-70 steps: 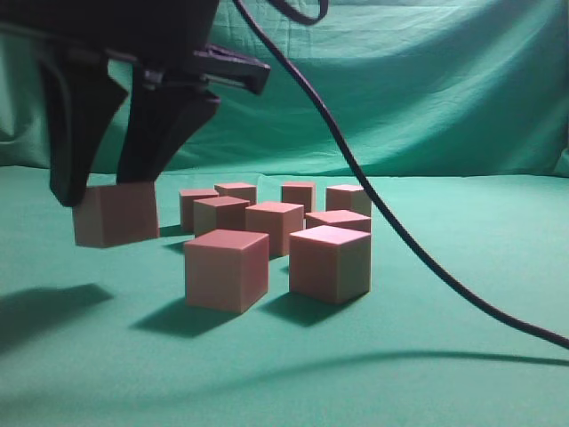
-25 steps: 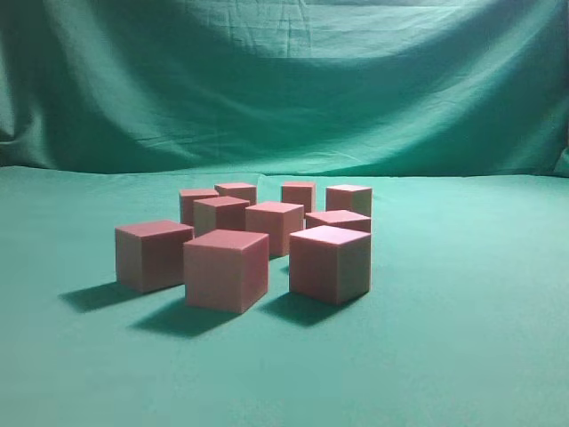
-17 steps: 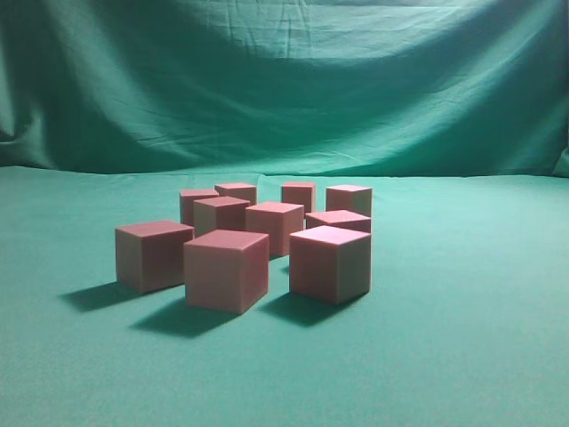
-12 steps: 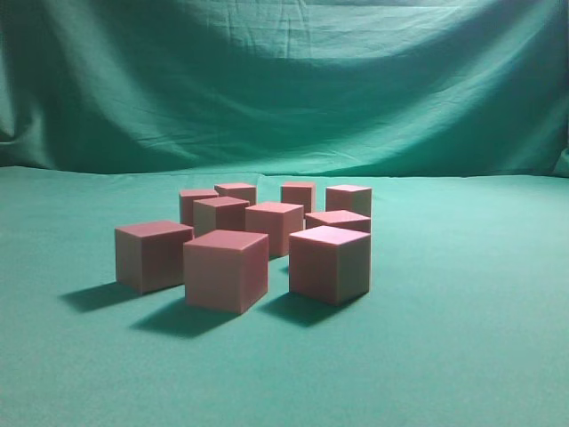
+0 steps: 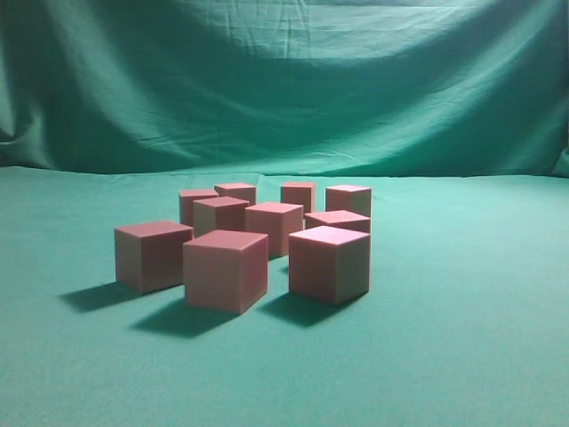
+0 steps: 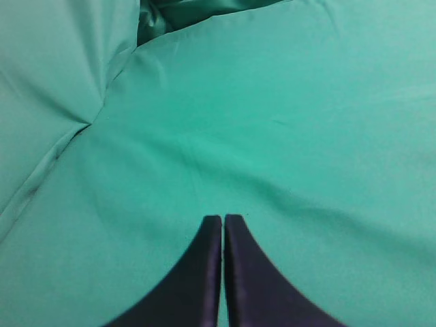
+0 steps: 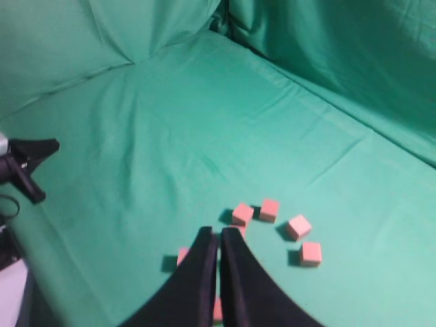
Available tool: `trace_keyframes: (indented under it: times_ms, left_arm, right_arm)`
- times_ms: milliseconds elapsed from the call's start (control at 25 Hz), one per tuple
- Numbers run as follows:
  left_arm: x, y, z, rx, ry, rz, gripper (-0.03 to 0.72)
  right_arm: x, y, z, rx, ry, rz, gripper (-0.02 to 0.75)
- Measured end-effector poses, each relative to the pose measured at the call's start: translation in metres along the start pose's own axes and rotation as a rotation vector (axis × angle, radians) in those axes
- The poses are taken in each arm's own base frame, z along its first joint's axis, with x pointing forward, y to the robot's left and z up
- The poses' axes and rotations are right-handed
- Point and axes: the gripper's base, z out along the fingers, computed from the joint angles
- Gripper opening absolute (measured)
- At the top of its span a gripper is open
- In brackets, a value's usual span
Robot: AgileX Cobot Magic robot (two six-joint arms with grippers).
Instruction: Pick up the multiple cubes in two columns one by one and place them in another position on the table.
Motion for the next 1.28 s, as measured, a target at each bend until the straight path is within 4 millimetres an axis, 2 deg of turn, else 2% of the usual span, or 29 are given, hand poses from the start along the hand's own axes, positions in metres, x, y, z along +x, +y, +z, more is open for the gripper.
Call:
trace_keyframes:
  times_ms: [160, 400, 640, 920, 1280]
  left_arm:
    - [0.000, 0.000, 0.000, 0.000, 0.000, 0.000, 0.000]
    - [0.000, 0.000, 0.000, 0.000, 0.000, 0.000, 0.000]
    - [0.000, 0.000, 0.000, 0.000, 0.000, 0.000, 0.000]
    - [0.000, 0.000, 0.000, 0.000, 0.000, 0.000, 0.000]
    - [0.000, 0.000, 0.000, 0.000, 0.000, 0.000, 0.000]
  right_arm:
    - [0.041, -0.001, -0.028, -0.024, -0.017, 0.008, 0.000]
    - [0.102, 0.000, -0.053, -0.064, -0.051, 0.021, 0.000]
    - [0.148, 0.006, -0.061, -0.143, -0.126, 0.048, 0.000]
    - [0.165, 0.006, -0.029, -0.114, -0.103, 0.041, 0.000]
    - [0.178, 0.005, 0.027, -0.036, -0.232, 0.022, 0.000]
